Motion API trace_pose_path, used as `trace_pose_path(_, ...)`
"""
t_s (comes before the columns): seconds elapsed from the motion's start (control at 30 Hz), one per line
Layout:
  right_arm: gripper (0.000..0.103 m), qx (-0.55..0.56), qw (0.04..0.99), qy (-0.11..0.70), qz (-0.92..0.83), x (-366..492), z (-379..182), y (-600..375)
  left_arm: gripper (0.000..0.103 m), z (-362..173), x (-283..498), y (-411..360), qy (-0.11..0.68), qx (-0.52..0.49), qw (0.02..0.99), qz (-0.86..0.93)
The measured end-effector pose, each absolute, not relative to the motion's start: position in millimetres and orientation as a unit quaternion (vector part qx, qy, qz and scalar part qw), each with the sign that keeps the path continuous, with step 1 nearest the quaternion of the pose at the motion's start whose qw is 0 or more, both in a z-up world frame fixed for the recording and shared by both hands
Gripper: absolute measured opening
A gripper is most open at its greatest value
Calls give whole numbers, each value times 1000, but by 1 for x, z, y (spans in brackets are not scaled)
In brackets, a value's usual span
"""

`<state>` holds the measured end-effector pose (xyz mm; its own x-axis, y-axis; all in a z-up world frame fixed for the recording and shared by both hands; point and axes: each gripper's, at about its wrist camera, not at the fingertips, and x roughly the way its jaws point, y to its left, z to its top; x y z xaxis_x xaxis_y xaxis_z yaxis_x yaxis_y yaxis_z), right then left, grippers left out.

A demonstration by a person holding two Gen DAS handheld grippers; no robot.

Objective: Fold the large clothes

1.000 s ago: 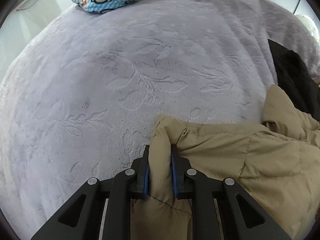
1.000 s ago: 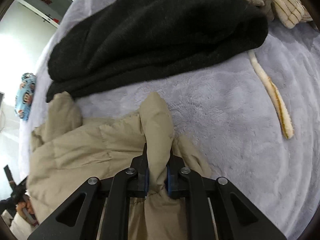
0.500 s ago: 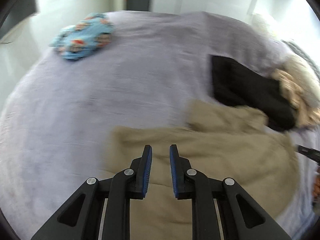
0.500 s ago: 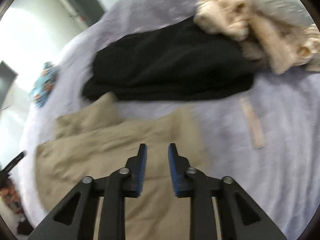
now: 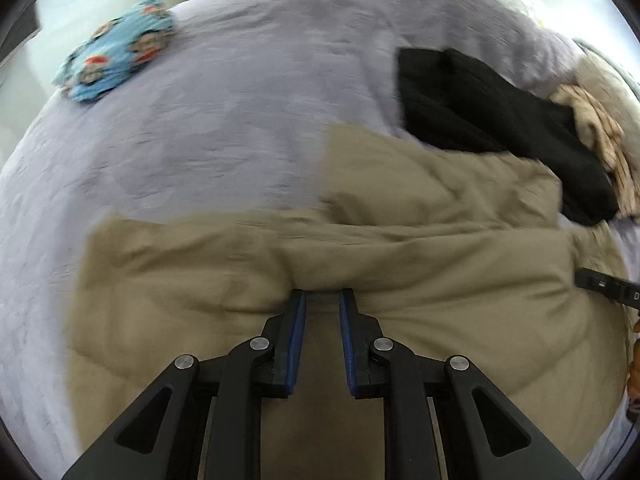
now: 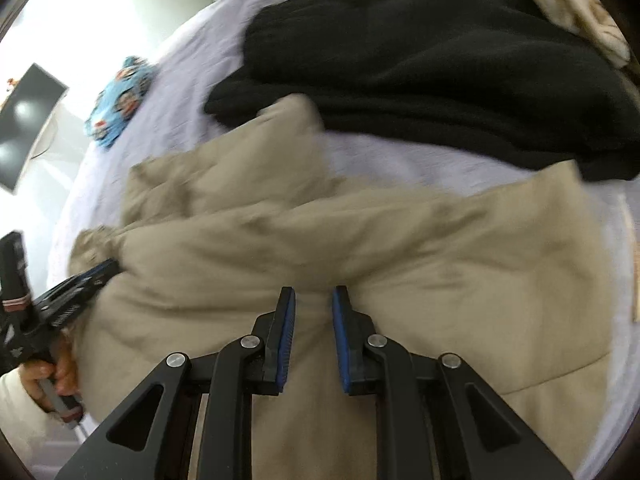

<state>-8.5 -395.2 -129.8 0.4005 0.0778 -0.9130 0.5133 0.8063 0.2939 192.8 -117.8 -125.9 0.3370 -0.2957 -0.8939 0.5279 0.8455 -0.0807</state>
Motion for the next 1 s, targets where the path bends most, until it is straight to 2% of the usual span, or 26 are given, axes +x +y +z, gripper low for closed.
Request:
trace_pose_path(0.1,19,266,788,525,-183,-30,-123,-422,19,-123,207,-81,503,116,830,-211)
trace_pose_path(0.2,18,289,776,520,-212,-52,-132,-453,19,-144,229,-56,522,93,827,-188)
trace_pose_path(0.37,16,358,760,495,-222,-49,-166,-476,19,-168,244,-66,520,94,831,-175)
trace_pose_path(0.63,17,361,751,500,-236,-24,-177,-486,19,-167,250,-71,529,94,828,-159)
trace_pose_path(0.7,21,368,743,503,-242,-31,-166,-491,19,-155,250,-67,537,92,825,-148)
trace_pose_path(0.73,27,367,740,506,-246,-30,-161,-490,19,-149,249,-65,537,94,825,-146)
trace_pose_path(0.77,38,366,740,508,-247,-30,-154,-488,19,-140,245,-61,534,97,827,-145)
trace_pose_path(0.83,52,366,746,500,-243,-36,-136,-483,19,-124,236,-53,529,101,830,-146)
trace_pose_path(1.0,55,372,759,480,-234,-66,-99,-458,19,-92,201,-32,531,95,828,-152)
